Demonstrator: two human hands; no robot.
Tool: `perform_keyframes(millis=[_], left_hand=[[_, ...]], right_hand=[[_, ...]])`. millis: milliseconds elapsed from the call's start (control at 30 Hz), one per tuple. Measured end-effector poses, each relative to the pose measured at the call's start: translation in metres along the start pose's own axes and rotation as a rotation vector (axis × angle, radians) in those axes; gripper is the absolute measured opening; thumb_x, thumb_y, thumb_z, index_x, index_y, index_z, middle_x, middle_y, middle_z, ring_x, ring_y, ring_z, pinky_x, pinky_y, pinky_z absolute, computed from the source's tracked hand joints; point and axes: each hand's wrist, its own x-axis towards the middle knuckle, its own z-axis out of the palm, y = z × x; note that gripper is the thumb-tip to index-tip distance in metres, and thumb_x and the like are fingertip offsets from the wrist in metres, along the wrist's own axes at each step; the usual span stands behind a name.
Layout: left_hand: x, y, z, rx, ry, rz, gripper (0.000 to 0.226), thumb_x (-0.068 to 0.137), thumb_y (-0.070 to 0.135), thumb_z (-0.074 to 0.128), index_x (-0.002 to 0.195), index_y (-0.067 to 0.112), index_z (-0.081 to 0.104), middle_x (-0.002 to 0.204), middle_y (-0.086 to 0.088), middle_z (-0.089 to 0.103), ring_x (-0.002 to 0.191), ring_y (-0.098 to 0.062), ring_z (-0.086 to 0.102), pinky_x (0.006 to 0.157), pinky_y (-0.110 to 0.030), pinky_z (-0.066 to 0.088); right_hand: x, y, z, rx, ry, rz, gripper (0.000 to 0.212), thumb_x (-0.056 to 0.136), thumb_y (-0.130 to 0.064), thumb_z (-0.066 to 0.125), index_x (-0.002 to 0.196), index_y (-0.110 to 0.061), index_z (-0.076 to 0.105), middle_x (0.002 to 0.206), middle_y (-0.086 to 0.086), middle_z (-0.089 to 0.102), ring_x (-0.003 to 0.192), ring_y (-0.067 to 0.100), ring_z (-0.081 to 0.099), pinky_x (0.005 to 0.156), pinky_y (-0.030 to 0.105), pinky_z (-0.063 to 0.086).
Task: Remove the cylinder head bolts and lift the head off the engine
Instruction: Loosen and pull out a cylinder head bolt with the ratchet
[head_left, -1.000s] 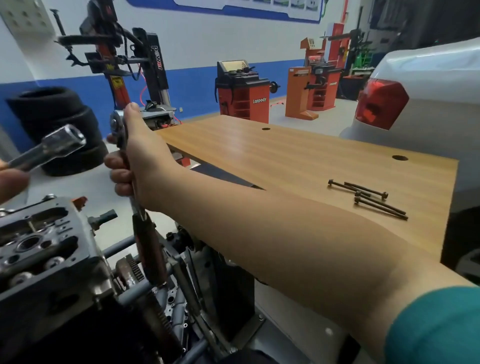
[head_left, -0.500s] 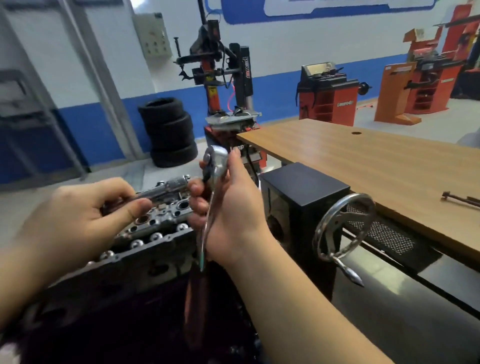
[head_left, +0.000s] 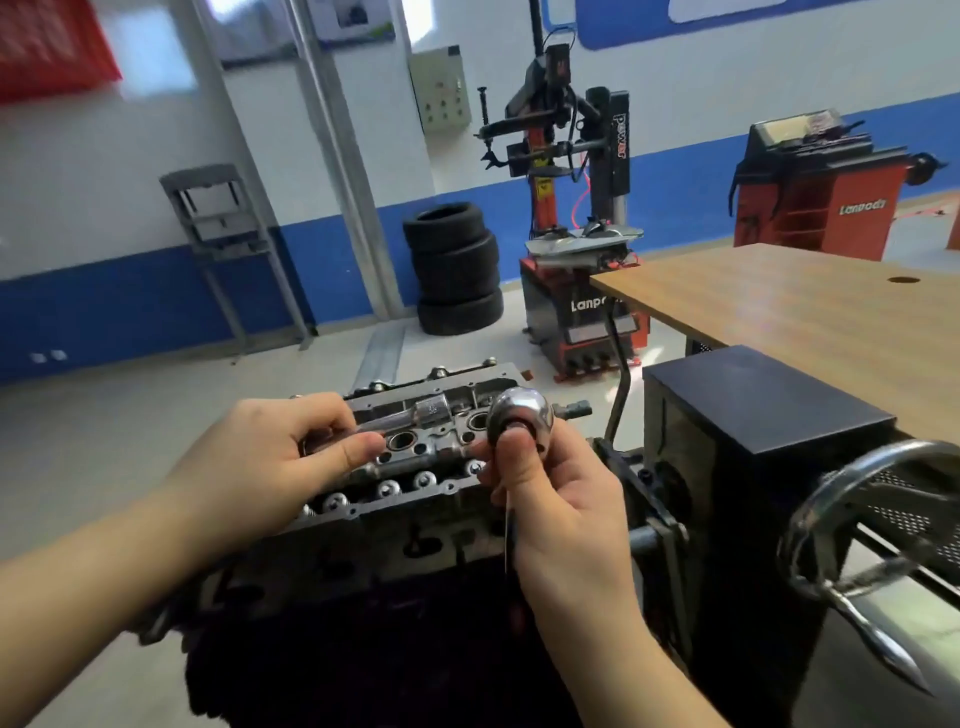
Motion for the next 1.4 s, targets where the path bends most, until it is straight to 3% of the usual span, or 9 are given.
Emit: perform_keyframes(millis=[133,300,400,633,900,1067,1233,1400], left_hand=[[0.001,0.007,0.002,-0.001,-0.068,0.017,0.051,0.082,0.086,0.051,0.088,0.039,0.071,0.07,0.012,0.069,0.066,-0.011,0.065,0.062,-0.045,0.056],[0.003,0.017,0.0,0.026,-0.124,0.062,0.058,0.078,0.086,0.052,0.081,0.031,0.071,0.066,0.007,0.066,0.063,-0.015,0.062,0.059,-0.045,0.053],[0.001,0.018,-0.003,0.004,-0.108,0.093,0.054,0.08,0.082,0.055,0.081,0.031,0.071,0.065,0.006,0.065,0.062,-0.018,0.061,0.056,-0.042,0.049],[0.0,0.019,-0.006,-0.047,-0.1,0.153,0.043,0.085,0.077,0.059,0.086,0.036,0.072,0.066,0.008,0.065,0.06,-0.018,0.062,0.051,-0.029,0.042],[0.001,0.018,-0.012,-0.204,-0.213,0.17,0.035,0.09,0.066,0.06,0.091,0.036,0.077,0.067,-0.004,0.066,0.058,-0.022,0.063,0.052,-0.04,0.047],[0.002,0.02,-0.015,-0.226,-0.245,0.182,0.037,0.091,0.068,0.057,0.089,0.037,0.077,0.065,-0.005,0.065,0.056,-0.024,0.063,0.053,-0.044,0.047],[0.002,0.019,-0.021,-0.21,-0.266,0.217,0.033,0.093,0.064,0.056,0.087,0.036,0.074,0.06,0.009,0.063,0.052,-0.014,0.058,0.049,-0.021,0.041],[0.003,0.018,-0.023,-0.128,-0.268,0.27,0.028,0.094,0.063,0.056,0.103,0.044,0.073,0.067,0.012,0.068,0.057,-0.016,0.064,0.051,-0.022,0.045]], right_hand=[[0.01,0.001,-0.013,0.143,-0.08,0.292,0.037,0.093,-0.059,0.06,0.087,-0.023,0.066,0.079,0.0,0.062,0.064,0.008,0.053,0.054,0.019,0.043],[0.019,0.001,-0.022,0.388,-0.311,0.468,0.033,0.097,-0.05,0.052,0.108,-0.019,0.055,0.081,0.012,0.058,0.053,0.016,0.036,0.046,0.027,0.022],[0.018,0.002,-0.024,0.481,-0.42,0.486,0.037,0.099,-0.045,0.052,0.117,-0.012,0.054,0.086,0.009,0.058,0.054,0.015,0.035,0.048,0.03,0.018],[0.013,0.001,-0.019,0.735,-0.468,0.517,0.026,0.102,-0.043,0.049,0.124,-0.029,0.054,0.079,0.004,0.051,0.049,0.011,0.032,0.043,0.024,0.019],[0.009,-0.008,-0.02,0.896,-0.586,0.599,0.036,0.101,-0.041,0.054,0.135,-0.031,0.055,0.078,0.005,0.048,0.049,0.009,0.038,0.043,0.022,0.025],[0.01,-0.015,-0.023,0.824,-0.6,0.549,0.034,0.102,-0.04,0.048,0.133,-0.032,0.058,0.077,0.005,0.049,0.049,0.011,0.031,0.043,0.023,0.024],[0.01,-0.015,-0.023,0.711,-0.595,0.53,0.036,0.103,-0.04,0.045,0.135,-0.029,0.058,0.076,0.006,0.047,0.049,0.014,0.027,0.044,0.025,0.021],[0.009,-0.013,-0.023,0.711,-0.573,0.562,0.032,0.104,-0.04,0.044,0.13,-0.031,0.06,0.075,0.005,0.048,0.049,0.011,0.03,0.043,0.024,0.022]])
